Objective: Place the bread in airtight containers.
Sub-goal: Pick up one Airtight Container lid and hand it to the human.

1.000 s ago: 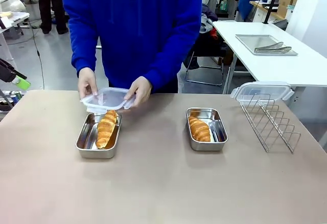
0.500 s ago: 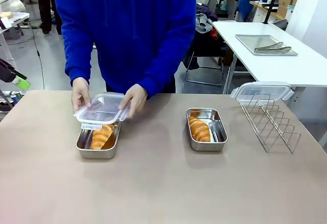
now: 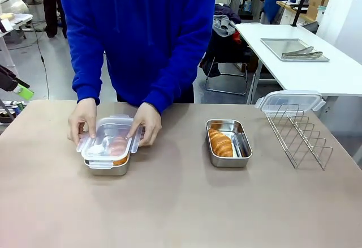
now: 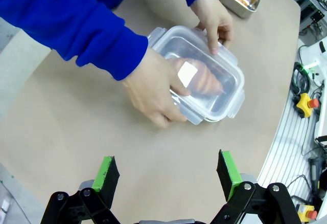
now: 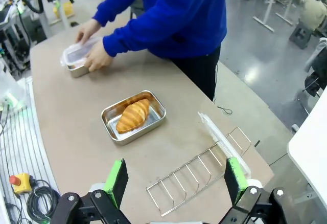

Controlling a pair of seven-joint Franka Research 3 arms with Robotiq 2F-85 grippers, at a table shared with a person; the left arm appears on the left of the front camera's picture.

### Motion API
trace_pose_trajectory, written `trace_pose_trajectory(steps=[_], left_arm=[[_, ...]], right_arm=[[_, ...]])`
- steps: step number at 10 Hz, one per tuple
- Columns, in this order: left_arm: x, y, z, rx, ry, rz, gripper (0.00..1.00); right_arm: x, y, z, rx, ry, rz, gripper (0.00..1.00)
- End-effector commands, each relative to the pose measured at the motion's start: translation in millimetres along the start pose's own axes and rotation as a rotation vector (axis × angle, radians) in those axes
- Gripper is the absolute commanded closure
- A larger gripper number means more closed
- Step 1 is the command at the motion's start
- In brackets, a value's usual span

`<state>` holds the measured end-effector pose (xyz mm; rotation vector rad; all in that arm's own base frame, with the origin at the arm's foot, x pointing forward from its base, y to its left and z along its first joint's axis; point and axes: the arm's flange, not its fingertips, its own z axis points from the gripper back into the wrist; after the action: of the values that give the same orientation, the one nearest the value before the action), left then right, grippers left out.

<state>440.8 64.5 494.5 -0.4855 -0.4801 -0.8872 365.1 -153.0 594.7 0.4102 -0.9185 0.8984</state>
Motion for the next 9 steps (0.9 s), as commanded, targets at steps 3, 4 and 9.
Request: trace_pose_trajectory(steps=[3,4,9], left_arm=[[1.3,-1.3,1.2,-0.002,0.014,0.005,0.0],[1.3,-1.3,1.2,-0.002,0.014,0.005,0.0],[1.3,-1.3,1.2,-0.002,0.014,0.005,0.0]], right_arm=[[2.3,0.6,0.9,0.001,0.0,-0.011,0.0],[2.3,0.6,0.9,0.001,0.0,-0.011,0.0],[2.3,0.6,0.9,0.001,0.0,-0.011,0.0]])
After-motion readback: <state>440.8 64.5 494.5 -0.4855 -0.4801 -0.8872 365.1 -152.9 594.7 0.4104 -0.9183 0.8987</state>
